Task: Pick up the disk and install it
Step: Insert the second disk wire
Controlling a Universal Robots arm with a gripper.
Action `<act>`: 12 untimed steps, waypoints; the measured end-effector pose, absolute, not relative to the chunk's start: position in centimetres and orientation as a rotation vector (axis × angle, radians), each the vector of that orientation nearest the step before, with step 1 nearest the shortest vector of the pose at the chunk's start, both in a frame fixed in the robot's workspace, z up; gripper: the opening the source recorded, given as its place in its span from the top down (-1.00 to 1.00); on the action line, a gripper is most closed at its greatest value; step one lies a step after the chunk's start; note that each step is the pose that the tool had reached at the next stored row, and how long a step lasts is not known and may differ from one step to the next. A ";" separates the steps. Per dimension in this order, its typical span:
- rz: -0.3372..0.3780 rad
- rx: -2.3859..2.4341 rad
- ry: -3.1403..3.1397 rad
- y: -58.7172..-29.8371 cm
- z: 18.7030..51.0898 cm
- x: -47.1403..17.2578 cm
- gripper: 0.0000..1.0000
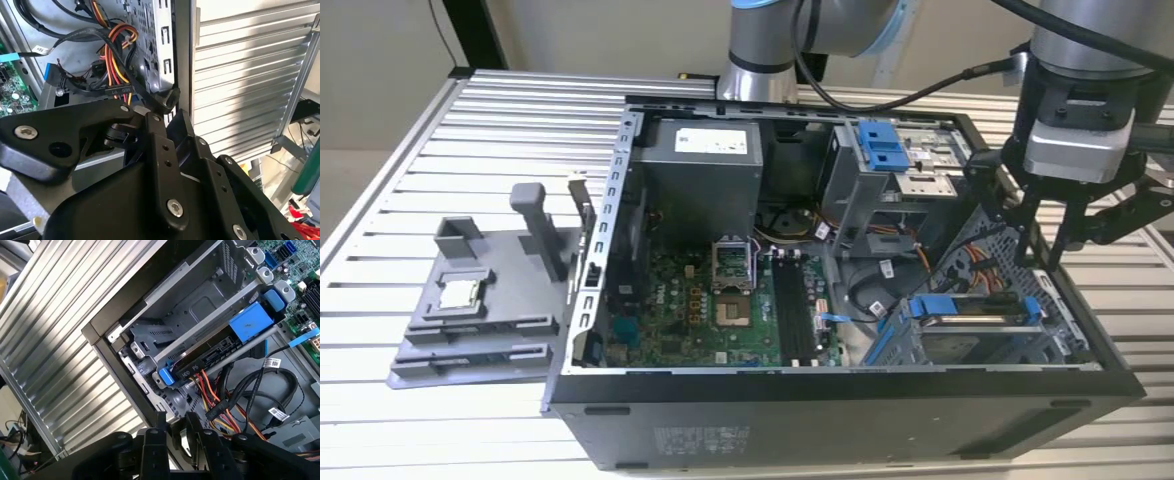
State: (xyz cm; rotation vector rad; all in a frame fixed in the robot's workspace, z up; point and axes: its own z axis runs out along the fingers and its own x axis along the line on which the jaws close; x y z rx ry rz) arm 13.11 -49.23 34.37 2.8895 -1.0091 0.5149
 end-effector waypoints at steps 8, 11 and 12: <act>0.515 2.901 -0.987 -49.2 34.3 13.1 -1.00; 0.515 2.902 -0.986 -49.2 34.3 13.1 1.00; 0.515 2.902 -0.986 -49.2 34.3 13.1 1.00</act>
